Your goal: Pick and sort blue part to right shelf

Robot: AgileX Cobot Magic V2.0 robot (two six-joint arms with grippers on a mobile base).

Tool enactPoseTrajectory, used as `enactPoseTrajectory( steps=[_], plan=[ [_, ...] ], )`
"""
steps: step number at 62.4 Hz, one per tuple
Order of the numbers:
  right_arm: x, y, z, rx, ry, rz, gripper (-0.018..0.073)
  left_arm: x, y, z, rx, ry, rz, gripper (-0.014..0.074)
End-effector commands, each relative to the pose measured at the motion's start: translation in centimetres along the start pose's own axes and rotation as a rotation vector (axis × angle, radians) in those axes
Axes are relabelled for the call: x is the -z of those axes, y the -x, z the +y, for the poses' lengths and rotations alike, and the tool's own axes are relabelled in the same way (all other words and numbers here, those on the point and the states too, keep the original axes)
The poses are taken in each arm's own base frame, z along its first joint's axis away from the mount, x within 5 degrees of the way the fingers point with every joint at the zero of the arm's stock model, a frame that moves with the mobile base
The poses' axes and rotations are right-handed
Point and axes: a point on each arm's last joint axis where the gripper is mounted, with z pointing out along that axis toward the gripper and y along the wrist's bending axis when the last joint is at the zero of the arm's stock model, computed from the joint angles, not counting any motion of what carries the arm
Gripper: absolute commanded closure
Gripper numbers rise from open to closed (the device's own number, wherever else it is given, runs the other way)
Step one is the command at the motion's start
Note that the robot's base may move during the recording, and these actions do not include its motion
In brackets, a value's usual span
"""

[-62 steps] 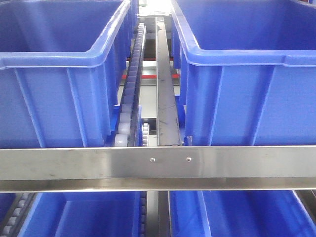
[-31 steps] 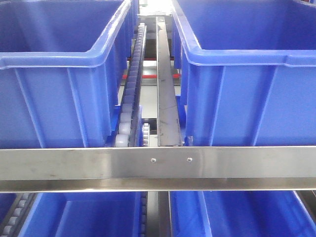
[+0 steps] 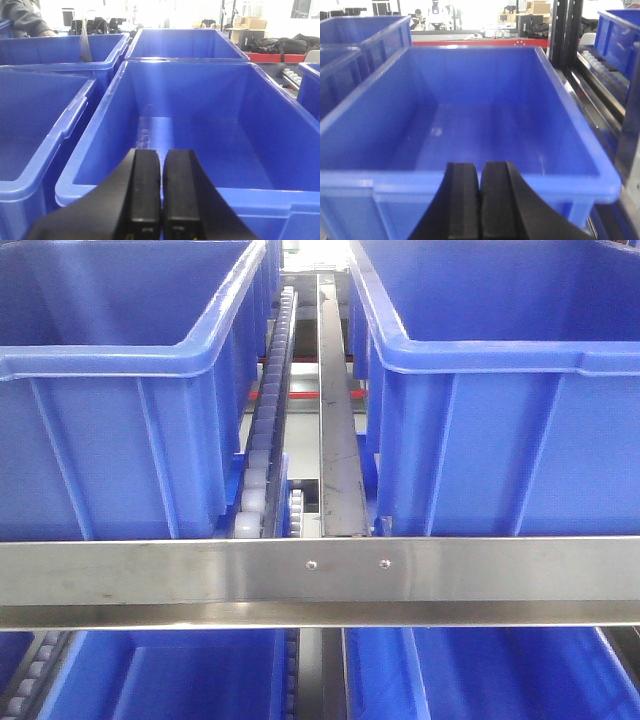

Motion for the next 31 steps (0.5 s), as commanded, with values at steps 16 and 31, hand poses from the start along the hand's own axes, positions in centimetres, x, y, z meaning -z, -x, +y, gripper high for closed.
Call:
enactPoseTrajectory(
  steps=[16,31],
  plan=[
    [1.9,-2.5,-0.3,-0.096,0.004,-0.146,0.0529,0.0,1.6,0.0,0.01,-0.002,-0.096,0.0473],
    [2.4,-3.0,-0.3,0.021,-0.002,-0.169,0.0529,0.0,1.6,0.0,0.01,-0.002,-0.096,0.0473]
  ],
)
